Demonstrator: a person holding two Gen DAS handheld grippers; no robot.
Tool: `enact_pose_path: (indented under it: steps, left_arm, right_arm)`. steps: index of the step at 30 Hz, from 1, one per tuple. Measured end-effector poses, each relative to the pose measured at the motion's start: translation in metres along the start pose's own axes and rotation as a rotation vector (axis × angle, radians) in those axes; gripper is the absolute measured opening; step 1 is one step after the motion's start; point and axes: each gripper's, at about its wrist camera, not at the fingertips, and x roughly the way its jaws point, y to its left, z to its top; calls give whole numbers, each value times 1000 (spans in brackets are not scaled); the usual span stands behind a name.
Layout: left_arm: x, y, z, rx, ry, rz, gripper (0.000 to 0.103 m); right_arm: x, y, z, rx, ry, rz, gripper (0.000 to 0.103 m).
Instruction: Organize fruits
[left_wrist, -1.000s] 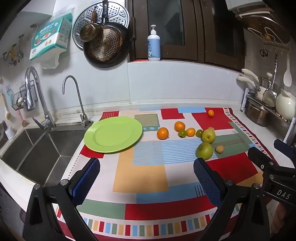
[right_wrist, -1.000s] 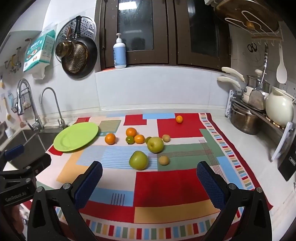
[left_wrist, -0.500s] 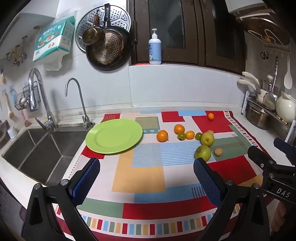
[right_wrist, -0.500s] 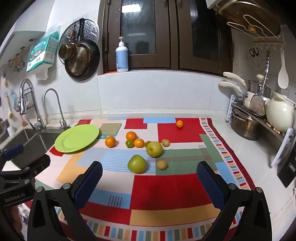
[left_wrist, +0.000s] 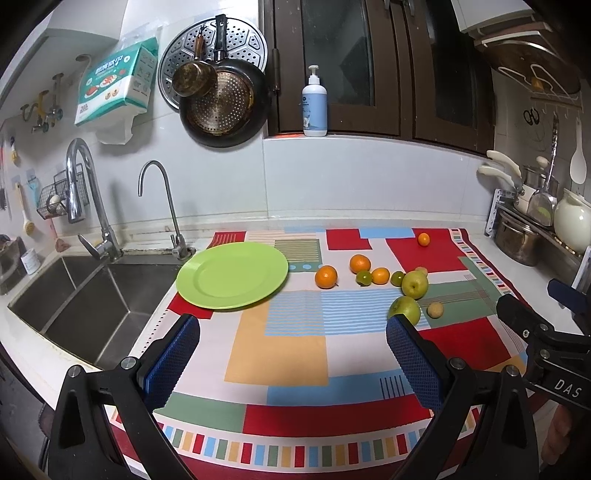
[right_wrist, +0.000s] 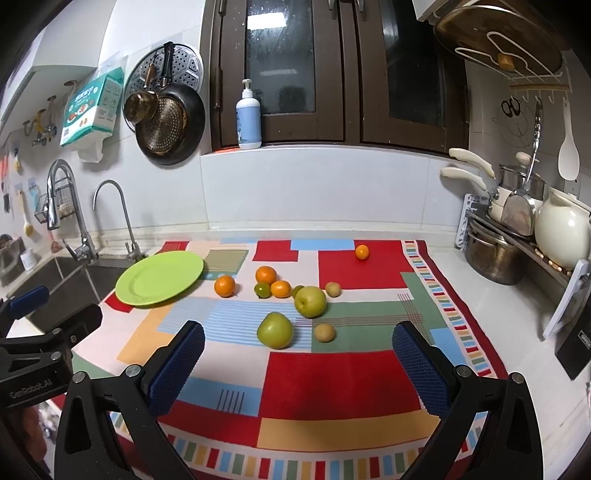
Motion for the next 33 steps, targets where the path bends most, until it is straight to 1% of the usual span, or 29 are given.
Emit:
enact_pose_path:
  steps: [33]
  left_arm:
    - [-7, -3, -1, 7, -20, 10, 103]
  right_arm:
    - [-5, 0, 1, 1, -18, 9, 102]
